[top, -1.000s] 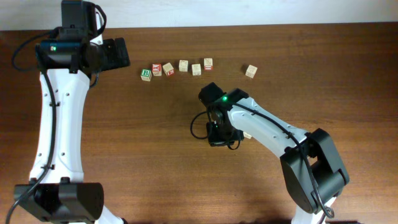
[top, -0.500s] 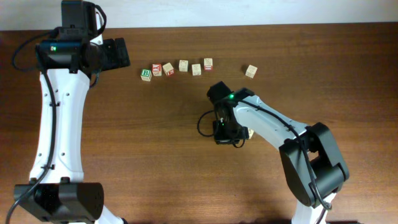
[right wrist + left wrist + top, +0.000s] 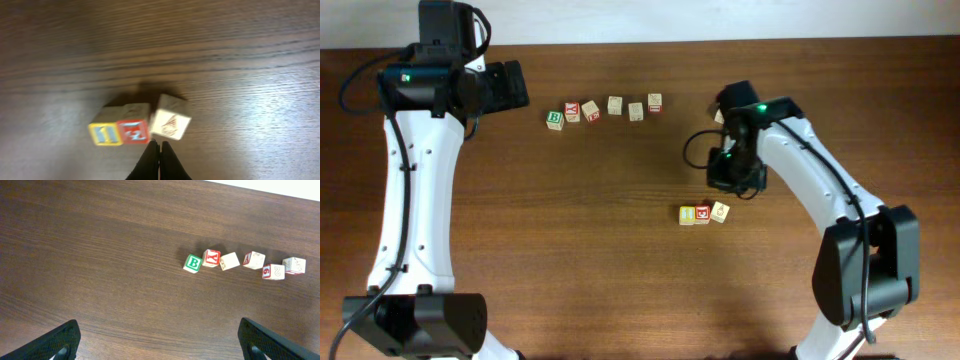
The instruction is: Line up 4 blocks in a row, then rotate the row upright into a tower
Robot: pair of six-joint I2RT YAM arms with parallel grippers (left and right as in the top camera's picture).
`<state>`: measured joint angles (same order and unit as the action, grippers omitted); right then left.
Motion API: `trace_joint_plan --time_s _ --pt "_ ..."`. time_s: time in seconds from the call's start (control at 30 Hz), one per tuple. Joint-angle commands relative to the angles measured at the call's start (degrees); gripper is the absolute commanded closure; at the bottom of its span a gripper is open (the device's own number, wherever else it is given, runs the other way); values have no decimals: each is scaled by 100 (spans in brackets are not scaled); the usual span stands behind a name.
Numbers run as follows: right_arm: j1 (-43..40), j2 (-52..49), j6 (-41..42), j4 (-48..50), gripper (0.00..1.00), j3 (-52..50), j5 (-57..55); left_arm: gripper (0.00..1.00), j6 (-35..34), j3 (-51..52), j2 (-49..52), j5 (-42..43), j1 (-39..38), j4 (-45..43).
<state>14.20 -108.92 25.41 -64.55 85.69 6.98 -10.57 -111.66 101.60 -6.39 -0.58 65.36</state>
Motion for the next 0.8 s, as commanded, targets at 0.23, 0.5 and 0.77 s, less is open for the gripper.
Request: trace_joint_plan --time_s 0.23,0.5,0.77 --pt "-72 -227 -260 1370 95 -957 -297 1 -74 -79 -17 15 -7 -4" --pt "-72 -227 -927 1510 96 -1093 -105 1 -72 -79 -17 15 -7 -4" --pt "-72 -227 -1731 1403 95 -1102 345 1 -74 -79 -17 15 -7 -4"
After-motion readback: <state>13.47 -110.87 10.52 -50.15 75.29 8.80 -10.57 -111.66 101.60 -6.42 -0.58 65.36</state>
